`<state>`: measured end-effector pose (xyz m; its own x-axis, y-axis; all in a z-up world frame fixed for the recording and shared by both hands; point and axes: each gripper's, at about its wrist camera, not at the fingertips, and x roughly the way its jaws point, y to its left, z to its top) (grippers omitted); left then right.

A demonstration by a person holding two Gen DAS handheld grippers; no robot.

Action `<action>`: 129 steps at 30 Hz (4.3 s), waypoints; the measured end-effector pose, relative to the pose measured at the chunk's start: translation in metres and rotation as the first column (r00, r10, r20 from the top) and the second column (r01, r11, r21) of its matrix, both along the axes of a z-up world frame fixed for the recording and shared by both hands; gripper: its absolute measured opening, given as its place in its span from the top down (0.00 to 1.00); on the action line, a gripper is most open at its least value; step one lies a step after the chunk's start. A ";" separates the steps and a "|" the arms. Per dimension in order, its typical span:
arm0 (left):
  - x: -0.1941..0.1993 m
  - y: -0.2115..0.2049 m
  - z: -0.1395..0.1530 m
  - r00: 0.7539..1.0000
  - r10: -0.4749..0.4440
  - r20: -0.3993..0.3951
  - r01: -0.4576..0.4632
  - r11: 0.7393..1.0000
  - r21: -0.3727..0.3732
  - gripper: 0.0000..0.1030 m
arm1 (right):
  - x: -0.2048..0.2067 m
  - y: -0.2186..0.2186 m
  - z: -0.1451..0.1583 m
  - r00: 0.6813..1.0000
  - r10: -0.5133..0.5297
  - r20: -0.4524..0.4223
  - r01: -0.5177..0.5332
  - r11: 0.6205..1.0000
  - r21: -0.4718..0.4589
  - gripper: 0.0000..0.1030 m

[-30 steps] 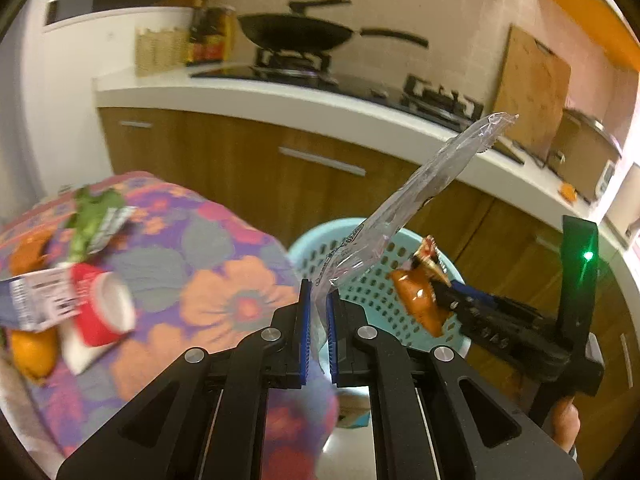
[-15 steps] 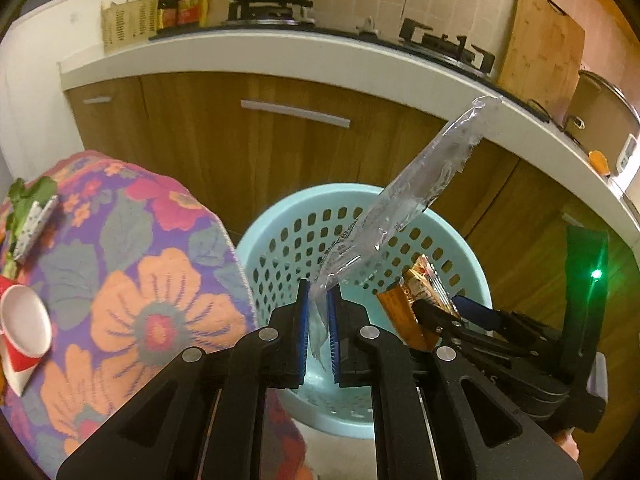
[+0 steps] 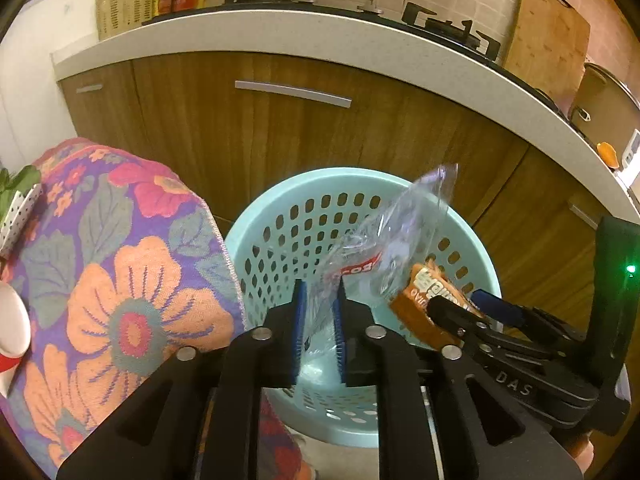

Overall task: Collect trash
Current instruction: 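Open the left tool to drop the wrapper while the right tool drops the snack bag into the basket, then move both tools back to the table toward the green leaf and milk carton, then grasp the green leaf with the left tool while the right tool grasps the white-and-blue carton, then carry the leaf with the left tool while the right tool carries the carton over the basket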

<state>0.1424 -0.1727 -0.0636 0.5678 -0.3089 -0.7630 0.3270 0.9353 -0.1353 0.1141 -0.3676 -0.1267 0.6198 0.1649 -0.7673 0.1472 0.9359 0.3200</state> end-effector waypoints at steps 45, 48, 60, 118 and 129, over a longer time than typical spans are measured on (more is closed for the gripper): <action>-0.144 0.336 0.130 0.807 0.480 0.345 -0.457 0.877 -0.151 0.34 | -0.029 0.287 0.126 0.754 0.584 0.301 -0.537 0.812 -0.231 0.36; -0.138 0.369 0.117 0.813 0.487 0.320 -0.466 0.873 -0.145 0.34 | -0.019 0.309 0.124 0.732 0.611 0.301 -0.566 0.792 -0.230 0.36; -0.069 0.445 0.052 0.912 0.408 0.047 -0.396 0.904 -0.163 0.35 | 0.006 0.348 0.109 0.696 0.640 0.326 -0.616 0.765 -0.187 0.36; -0.074 0.395 0.116 0.924 0.335 0.185 -0.246 0.890 -0.384 0.96 | -0.024 0.319 0.166 0.551 0.732 0.401 -0.596 0.681 -0.425 0.62; -0.057 0.284 0.134 0.960 0.181 0.213 -0.105 0.940 -0.325 0.96 | -0.042 0.195 0.158 0.696 0.527 0.488 -0.433 0.850 -0.300 0.62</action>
